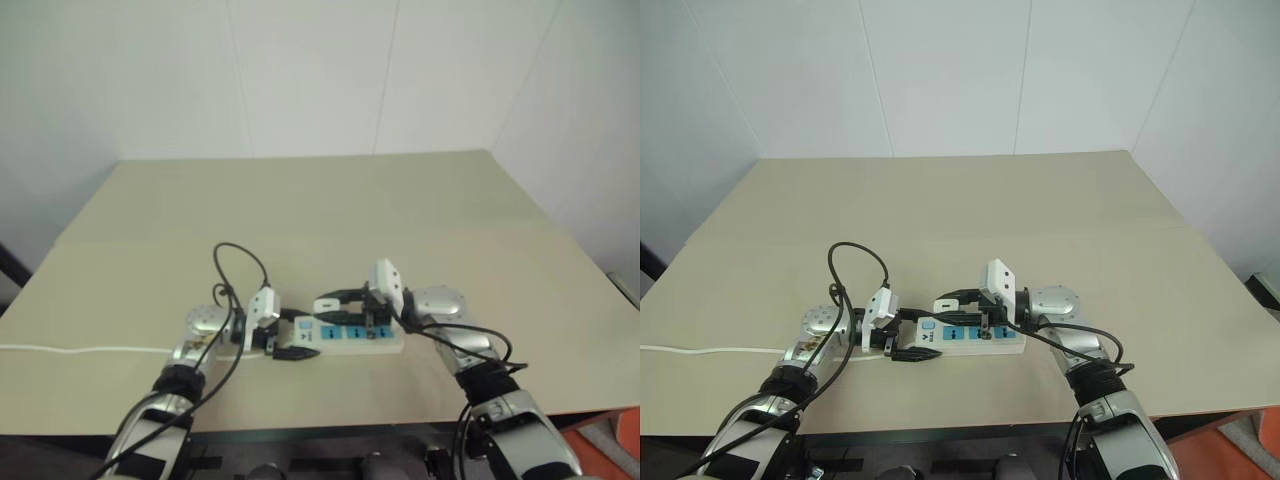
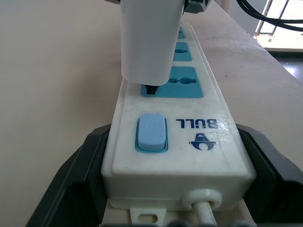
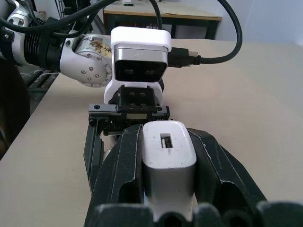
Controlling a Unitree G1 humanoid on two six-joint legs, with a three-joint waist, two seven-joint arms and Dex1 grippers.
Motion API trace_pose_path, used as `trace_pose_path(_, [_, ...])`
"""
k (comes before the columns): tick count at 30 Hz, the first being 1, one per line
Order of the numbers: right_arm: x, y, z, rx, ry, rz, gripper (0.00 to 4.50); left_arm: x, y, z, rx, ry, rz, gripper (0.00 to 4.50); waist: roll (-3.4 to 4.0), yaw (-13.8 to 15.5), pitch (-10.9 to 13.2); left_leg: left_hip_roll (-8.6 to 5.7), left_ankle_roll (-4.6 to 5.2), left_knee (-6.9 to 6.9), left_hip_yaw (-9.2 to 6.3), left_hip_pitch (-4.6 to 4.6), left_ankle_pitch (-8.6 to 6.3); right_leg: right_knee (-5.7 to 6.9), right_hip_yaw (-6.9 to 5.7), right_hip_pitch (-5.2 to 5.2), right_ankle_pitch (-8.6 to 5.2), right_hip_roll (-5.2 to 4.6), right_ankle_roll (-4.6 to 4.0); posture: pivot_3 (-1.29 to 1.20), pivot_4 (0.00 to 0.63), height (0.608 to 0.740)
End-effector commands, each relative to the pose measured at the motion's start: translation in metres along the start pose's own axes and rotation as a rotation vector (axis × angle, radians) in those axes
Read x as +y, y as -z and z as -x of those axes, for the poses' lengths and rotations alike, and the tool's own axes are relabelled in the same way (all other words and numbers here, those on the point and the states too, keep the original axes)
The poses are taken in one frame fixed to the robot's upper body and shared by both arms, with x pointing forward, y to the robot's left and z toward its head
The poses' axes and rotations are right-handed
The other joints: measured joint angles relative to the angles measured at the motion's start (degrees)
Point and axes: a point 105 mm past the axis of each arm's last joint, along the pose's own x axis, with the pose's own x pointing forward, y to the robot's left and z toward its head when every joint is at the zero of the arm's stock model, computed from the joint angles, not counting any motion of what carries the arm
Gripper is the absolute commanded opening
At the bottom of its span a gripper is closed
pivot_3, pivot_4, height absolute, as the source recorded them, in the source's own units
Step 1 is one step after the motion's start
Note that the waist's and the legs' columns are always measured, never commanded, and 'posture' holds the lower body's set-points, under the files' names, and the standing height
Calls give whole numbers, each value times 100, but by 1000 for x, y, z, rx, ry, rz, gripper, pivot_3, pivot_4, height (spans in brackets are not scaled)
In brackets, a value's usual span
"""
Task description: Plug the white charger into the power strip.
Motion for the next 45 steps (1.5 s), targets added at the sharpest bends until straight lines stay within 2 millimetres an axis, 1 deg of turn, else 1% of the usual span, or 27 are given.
trace_pose_path(1, [-3,36,29,149,65,-96,1161,-4,9,21,58,-1,5,3314,-1,-9,-1,0,0,-1,0,1,0,0,0,0,0,0,0,0,150,740])
trace_pose_path(8, [9,31,-4,102,-29,-95,1161,-7,9,20,58,12,-1,3314,-11,-47,-8,8,0,-7,1,14,0,1,1,4,-1,6,-2,0,150,740])
trace_pose_path(13, [17,26,-23,62,-90,-104,1161,-10,8,20,54,21,-5,3314,-15,-48,-10,17,0,-15,2,33,0,8,2,11,-5,14,-9,0,150,740])
trace_pose_path(15, [20,24,-28,48,-109,-109,1161,-12,8,21,52,26,-5,3314,-15,-47,-10,19,0,-15,3,38,-1,8,3,15,-6,16,-10,0,150,740])
trace_pose_path(17, [21,24,-29,45,-124,-110,1161,-13,8,22,52,28,-6,3314,-15,-43,-10,21,0,-16,3,40,-1,8,3,16,-6,18,-12,0,150,740])
trace_pose_path(20, [23,27,-26,52,-131,-120,1161,-14,8,23,52,24,-5,3314,-15,-33,-10,21,0,-16,3,40,-1,8,3,17,-7,18,-12,0,150,740])
trace_pose_path(26, [10,46,-2,102,-18,-156,1161,-16,9,24,49,13,-1,3314,-15,-30,-10,21,0,-20,3,40,-1,7,3,17,-9,17,-16,0,150,740])
trace_pose_path(29, [6,55,10,128,27,-171,1161,-16,9,24,48,10,1,3314,-15,-26,-10,21,0,-20,3,49,-1,6,2,28,-9,16,-15,0,150,740])
trace_pose_path(33, [9,69,30,185,51,-188,1161,-15,8,25,50,7,0,3314,-16,-14,-11,21,-1,-20,2,71,-2,-8,-1,60,-12,16,-13,0,150,740])
trace_pose_path(36, [12,73,37,201,52,-194,1161,-14,8,25,51,7,-1,3314,-19,-3,-13,21,-2,-20,2,72,-3,-18,-4,69,-12,14,-12,0,150,740])
trace_pose_path(41, [13,75,40,223,43,-185,1161,-13,7,25,50,7,-3,3314,-27,31,-18,21,-3,-20,0,72,-4,-22,-8,73,-13,13,-11,0,150,740])
trace_pose_path(43, [12,73,37,220,39,-176,1161,-13,7,25,51,8,-4,3314,-27,37,-18,20,-3,-20,0,72,-4,-23,-8,73,-13,13,-11,0,150,740])
trace_pose_path(45, [8,65,25,194,21,-159,1161,-13,7,23,50,9,-4,3314,-27,46,-18,21,-4,-20,0,72,-4,-22,-9,73,-13,13,-11,0,150,740])
